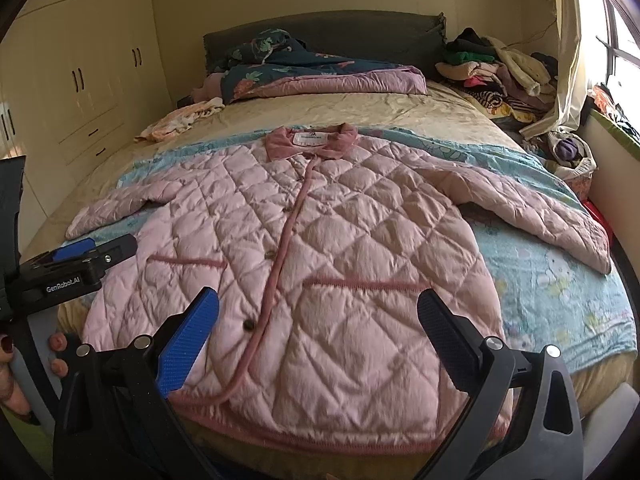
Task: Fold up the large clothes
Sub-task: 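Move the right tool toward the cuff of the jacket sleeve nearest it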
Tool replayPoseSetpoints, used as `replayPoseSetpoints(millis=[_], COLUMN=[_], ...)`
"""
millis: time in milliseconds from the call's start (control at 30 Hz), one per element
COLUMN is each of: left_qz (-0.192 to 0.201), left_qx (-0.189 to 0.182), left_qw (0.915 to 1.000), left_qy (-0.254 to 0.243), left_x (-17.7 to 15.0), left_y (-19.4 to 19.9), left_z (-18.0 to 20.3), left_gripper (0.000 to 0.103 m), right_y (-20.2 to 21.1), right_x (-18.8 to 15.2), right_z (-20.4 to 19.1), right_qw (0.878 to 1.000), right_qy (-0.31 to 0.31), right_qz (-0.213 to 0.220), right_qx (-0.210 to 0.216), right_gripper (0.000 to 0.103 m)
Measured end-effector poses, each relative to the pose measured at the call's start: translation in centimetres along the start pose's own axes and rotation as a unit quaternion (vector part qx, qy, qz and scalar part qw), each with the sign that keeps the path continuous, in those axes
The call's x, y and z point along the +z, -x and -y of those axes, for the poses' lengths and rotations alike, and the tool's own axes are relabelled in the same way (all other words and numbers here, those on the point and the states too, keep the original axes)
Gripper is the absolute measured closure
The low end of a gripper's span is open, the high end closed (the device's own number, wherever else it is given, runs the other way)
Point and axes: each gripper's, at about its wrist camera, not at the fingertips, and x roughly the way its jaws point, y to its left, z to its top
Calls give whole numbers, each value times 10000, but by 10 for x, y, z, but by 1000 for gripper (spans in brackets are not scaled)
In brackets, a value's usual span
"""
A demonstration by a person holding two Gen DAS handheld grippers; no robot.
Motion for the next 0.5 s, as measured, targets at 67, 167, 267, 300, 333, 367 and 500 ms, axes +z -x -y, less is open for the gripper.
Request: replayPoseSetpoints(millis=[67, 167, 267, 300, 333, 367, 500], left_qz=[3, 8, 16, 27, 40, 42, 72], left_qx=[6, -16, -36, -34, -42, -43, -43], left_qw=[10000, 10000, 9999, 9999, 9999, 9999, 9999], left_qy=[10, 57, 96, 96, 86, 81, 60], left_x=[6, 16, 27, 31, 35, 38, 49], left_y=[-3, -8, -12, -14, -15, -16, -20], left_z=[1, 0, 1, 2, 4, 4, 10], left_gripper=[8, 8, 8, 8, 8, 8, 8], right_y=[-7, -15, -19, -21, -22, -24, -29], right_x=[10, 25, 36, 40, 43, 48, 63], right_z=[2, 4, 6, 7, 7, 8, 11], right_qw=[10000, 10000, 9999, 9999, 9999, 9999, 9999], right_qy=[-45, -76, -114, -122, -123, -134, -130], right_qz=[-34, -26, 6, 6, 10, 20, 80], right_qx=[23, 43, 71, 63, 70, 66, 5], right_gripper=[4, 4, 4, 4, 4, 4, 4])
